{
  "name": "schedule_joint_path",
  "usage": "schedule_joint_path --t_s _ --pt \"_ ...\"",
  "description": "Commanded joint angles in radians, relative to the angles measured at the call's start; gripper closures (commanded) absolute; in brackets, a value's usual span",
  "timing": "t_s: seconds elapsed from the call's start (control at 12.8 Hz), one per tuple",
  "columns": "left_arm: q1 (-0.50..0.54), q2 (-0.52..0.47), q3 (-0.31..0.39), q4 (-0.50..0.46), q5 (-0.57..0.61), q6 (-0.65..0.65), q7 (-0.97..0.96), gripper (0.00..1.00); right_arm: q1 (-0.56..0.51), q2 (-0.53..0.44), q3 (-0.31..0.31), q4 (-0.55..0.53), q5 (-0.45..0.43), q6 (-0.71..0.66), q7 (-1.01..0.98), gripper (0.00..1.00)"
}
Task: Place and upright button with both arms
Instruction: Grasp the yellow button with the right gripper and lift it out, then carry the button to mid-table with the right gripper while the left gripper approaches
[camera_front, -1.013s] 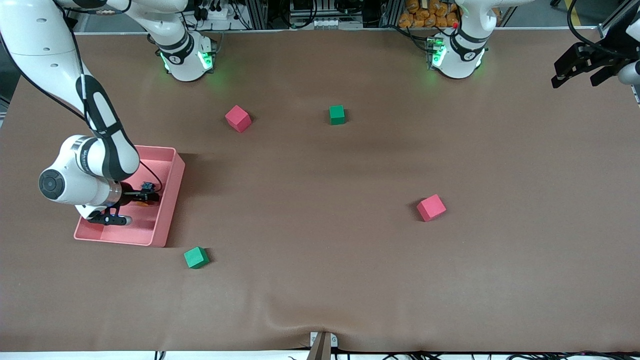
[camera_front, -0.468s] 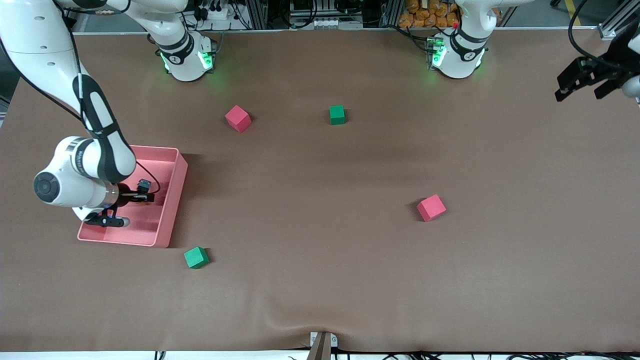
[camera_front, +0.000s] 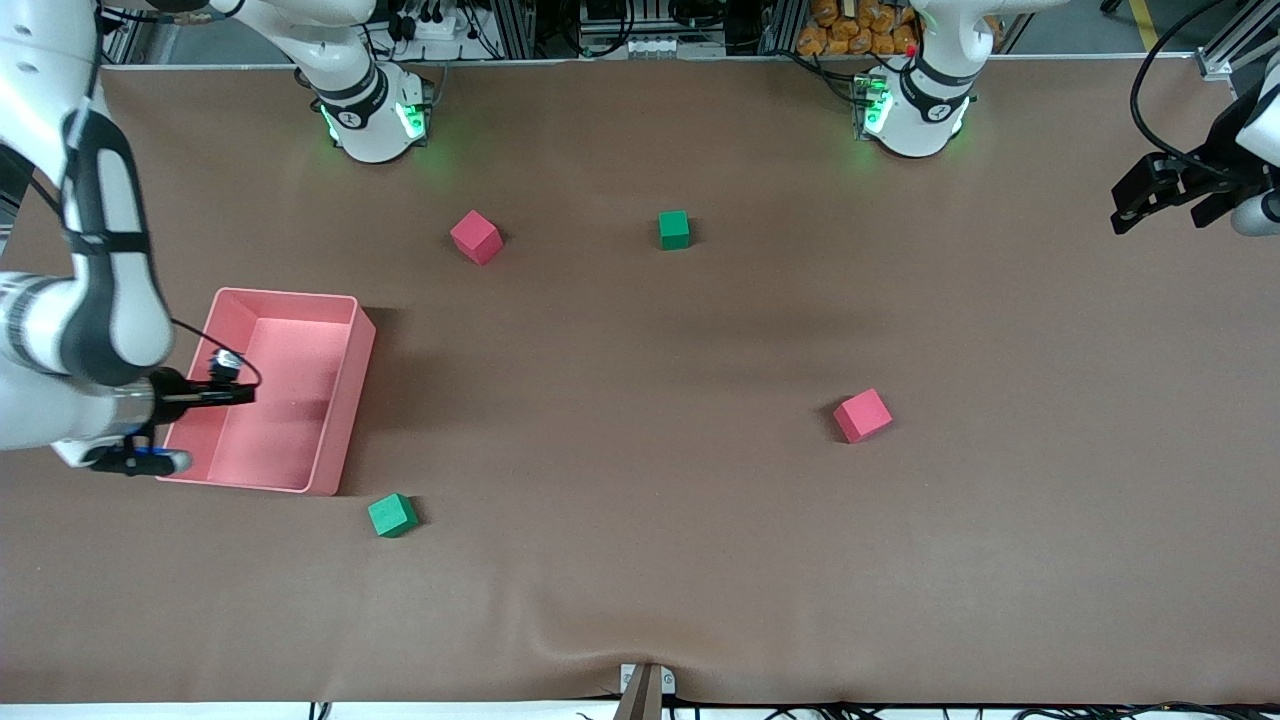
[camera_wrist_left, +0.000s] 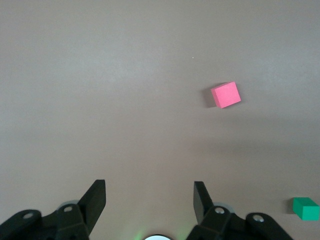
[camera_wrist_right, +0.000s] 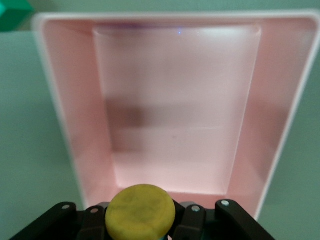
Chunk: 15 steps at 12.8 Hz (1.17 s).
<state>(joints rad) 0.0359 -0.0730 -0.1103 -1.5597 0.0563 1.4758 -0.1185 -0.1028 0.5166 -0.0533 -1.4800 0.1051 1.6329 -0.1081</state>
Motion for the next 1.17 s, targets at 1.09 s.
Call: schedule_joint_path --t_s 1.09 --pt "-0.059 0.166 -0.15 -0.017 0.005 0.008 -0.067 0.21 0.785 0.384 0.033 0.242 0.202 0.582 0.84 1.0"
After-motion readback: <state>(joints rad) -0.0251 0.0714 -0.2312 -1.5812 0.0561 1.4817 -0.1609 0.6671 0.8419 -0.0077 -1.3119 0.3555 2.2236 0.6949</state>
